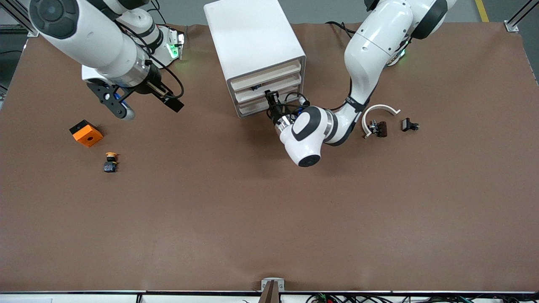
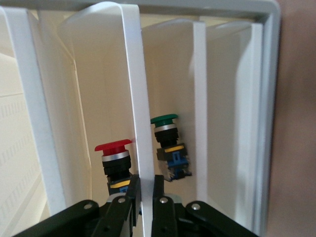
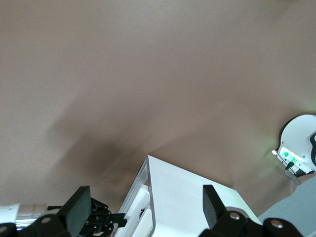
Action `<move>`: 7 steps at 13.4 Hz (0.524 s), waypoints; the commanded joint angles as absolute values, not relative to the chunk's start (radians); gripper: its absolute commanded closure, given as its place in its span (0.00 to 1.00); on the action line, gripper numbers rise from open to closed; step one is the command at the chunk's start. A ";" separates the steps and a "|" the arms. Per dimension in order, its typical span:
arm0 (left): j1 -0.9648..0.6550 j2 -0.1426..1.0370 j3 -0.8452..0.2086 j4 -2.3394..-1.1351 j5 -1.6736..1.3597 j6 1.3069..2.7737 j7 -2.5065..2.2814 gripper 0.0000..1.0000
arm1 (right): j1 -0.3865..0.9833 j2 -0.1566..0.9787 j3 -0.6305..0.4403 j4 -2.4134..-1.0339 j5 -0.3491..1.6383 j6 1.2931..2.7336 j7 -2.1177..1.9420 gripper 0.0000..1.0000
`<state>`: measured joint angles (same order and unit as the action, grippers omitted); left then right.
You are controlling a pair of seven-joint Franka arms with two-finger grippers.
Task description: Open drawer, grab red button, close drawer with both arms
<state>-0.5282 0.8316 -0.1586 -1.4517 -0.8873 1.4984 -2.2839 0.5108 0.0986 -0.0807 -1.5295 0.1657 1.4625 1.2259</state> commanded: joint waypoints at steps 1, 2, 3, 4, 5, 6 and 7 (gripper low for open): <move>-0.483 0.851 -0.152 -1.417 -0.905 1.496 -2.272 0.96 | 0.543 0.133 -0.091 -1.500 0.175 1.456 1.275 0.00; -0.467 0.850 -0.152 -1.414 -0.905 1.497 -2.270 0.96 | 0.546 0.143 -0.091 -1.488 0.176 1.456 1.285 0.00; -0.456 0.851 -0.152 -1.402 -0.905 1.499 -2.270 0.95 | 0.558 0.153 -0.091 -1.482 0.176 1.457 1.326 0.00; -0.448 0.851 -0.152 -1.396 -0.905 1.500 -2.269 0.95 | 0.580 0.161 -0.091 -1.482 0.175 1.472 1.368 0.00; -0.439 0.851 -0.152 -1.393 -0.908 1.503 -2.269 0.94 | 0.604 0.166 -0.091 -1.482 0.176 1.505 1.421 0.00; -0.430 0.853 -0.152 -1.376 -0.911 1.505 -2.269 0.93 | 0.629 0.173 -0.091 -1.482 0.178 1.529 1.477 0.00; -0.422 0.853 -0.152 -1.374 -0.911 1.506 -2.266 0.93 | 0.653 0.185 -0.091 -1.482 0.176 1.540 1.530 0.00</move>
<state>-0.4386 0.8347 -0.1541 -1.4151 -0.8873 1.5090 -2.2803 0.6044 0.1538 -0.0809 -1.5148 0.1659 1.5287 1.4338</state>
